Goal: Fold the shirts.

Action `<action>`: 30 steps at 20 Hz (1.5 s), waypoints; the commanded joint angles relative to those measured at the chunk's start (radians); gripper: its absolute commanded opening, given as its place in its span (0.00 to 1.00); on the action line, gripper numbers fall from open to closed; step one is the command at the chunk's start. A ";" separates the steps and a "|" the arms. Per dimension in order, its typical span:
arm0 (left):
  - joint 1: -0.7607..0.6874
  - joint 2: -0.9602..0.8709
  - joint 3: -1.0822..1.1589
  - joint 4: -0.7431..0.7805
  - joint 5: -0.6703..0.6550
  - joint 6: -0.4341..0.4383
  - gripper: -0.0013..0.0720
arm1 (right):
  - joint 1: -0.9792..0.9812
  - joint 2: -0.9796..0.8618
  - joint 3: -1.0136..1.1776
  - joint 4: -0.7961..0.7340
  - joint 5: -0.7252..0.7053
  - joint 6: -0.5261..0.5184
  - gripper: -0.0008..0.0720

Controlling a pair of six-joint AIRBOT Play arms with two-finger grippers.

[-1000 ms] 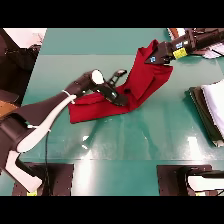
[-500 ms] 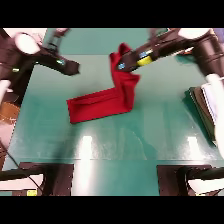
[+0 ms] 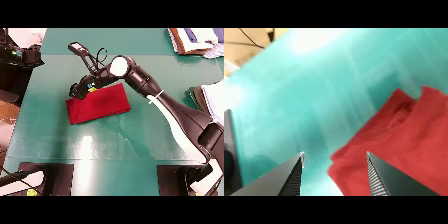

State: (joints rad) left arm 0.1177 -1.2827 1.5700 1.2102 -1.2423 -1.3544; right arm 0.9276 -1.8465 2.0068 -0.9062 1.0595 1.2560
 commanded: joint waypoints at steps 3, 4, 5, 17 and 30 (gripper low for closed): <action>0.020 0.007 0.000 -0.018 -0.057 0.000 0.06 | -0.145 0.090 -0.111 -0.115 0.235 -0.020 0.65; 0.020 0.007 0.001 -0.023 -0.063 0.000 0.06 | -0.196 0.116 -0.169 -0.114 0.273 -0.019 0.65; 0.020 0.007 0.000 -0.025 -0.067 0.000 0.06 | -0.256 0.142 -0.235 -0.114 0.299 -0.019 0.65; 0.020 0.007 -0.006 -0.074 -0.053 0.000 0.06 | -0.600 0.043 -0.552 0.241 0.172 -0.047 0.87; 0.020 0.007 -0.006 -0.075 -0.073 0.000 0.06 | -0.414 -0.191 -0.336 0.380 0.238 -0.065 0.27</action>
State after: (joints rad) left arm 0.1375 -1.2762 1.5639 1.1362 -1.2980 -1.3540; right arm 0.4782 -2.0129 1.6314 -0.5373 1.2877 1.1931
